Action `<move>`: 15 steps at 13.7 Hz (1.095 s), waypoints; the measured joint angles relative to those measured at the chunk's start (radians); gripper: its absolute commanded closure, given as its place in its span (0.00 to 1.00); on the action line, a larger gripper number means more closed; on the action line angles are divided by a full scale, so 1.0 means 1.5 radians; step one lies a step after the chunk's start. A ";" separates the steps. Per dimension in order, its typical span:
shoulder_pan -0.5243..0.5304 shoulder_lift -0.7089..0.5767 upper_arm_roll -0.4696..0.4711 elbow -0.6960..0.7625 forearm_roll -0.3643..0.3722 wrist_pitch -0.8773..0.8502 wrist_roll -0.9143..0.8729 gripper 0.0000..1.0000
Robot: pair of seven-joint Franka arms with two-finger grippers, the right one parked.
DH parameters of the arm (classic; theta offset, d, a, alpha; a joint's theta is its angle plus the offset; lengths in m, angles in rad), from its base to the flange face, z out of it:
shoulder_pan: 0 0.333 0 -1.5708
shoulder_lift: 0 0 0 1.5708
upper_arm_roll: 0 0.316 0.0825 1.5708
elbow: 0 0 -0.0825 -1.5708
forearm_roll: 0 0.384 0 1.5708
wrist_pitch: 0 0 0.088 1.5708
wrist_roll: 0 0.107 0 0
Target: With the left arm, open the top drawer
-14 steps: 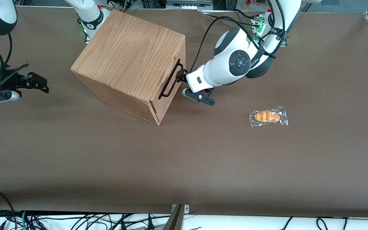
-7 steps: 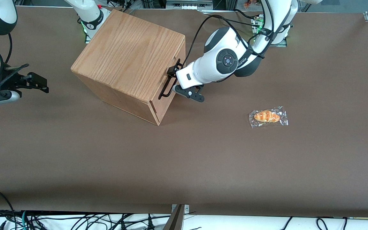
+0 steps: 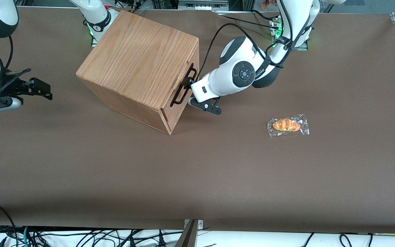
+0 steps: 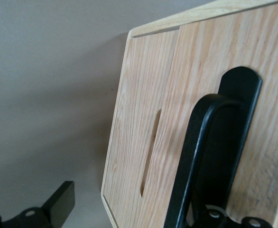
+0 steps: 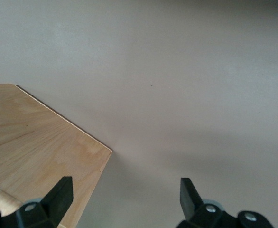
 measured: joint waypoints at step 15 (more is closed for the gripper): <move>0.066 0.001 0.041 0.025 0.051 -0.020 0.001 0.00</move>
